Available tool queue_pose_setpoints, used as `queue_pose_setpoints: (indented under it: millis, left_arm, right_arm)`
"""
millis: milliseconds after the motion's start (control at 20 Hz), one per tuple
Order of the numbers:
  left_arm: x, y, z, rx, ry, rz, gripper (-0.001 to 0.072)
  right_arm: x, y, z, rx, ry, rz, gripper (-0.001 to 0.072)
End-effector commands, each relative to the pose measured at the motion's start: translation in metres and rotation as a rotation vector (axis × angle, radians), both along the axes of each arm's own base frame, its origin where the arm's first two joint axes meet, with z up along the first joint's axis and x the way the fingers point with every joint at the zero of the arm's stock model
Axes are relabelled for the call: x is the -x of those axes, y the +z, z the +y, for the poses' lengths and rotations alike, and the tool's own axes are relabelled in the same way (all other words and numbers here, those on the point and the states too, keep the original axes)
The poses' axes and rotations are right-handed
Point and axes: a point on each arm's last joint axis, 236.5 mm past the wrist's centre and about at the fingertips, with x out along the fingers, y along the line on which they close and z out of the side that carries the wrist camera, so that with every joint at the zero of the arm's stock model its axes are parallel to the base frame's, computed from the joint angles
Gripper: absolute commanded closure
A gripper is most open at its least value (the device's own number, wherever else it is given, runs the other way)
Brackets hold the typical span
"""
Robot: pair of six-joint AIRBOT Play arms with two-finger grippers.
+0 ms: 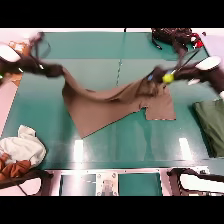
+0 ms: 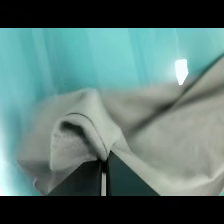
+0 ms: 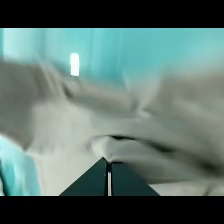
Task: Fold the shirts.
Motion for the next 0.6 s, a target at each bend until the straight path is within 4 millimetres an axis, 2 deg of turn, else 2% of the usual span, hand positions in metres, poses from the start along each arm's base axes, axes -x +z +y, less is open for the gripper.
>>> queue_pose_setpoints:
  millis: [0,100,200,250,400,450,550]
  left_arm:
    - [0.015,0.154,0.001,-0.023,-0.009,-0.336,0.0686]
    - [0.052,0.245,0.0,-0.045,-0.021,-0.554,0.0686]
    - [0.096,0.311,0.0,-0.059,-0.024,-0.72,0.0686]
    - [0.121,0.34,-0.001,-0.067,-0.027,-0.799,0.0686]
    - [0.198,0.407,-0.005,-0.078,-0.039,-0.997,0.0686]
    - [0.223,0.425,-0.006,-0.084,-0.041,-1.055,0.0686]
    - [0.256,0.448,-0.007,-0.091,-0.043,-1.134,0.0686]
  right_arm:
    - [-0.005,0.154,-0.047,0.044,-0.088,-0.339,0.0687]
    - [0.018,0.24,-0.062,0.085,-0.133,-0.542,0.0687]
    - [0.058,0.318,-0.069,0.132,-0.177,-0.739,0.0687]
    - [0.079,0.351,-0.07,0.151,-0.203,-0.829,0.0687]
    - [0.148,0.439,-0.073,0.197,-0.315,-1.104,0.0687]
    - [0.169,0.461,-0.075,0.211,-0.356,-1.185,0.0687]
    - [0.203,0.495,-0.079,0.22,-0.437,-1.312,0.0687]
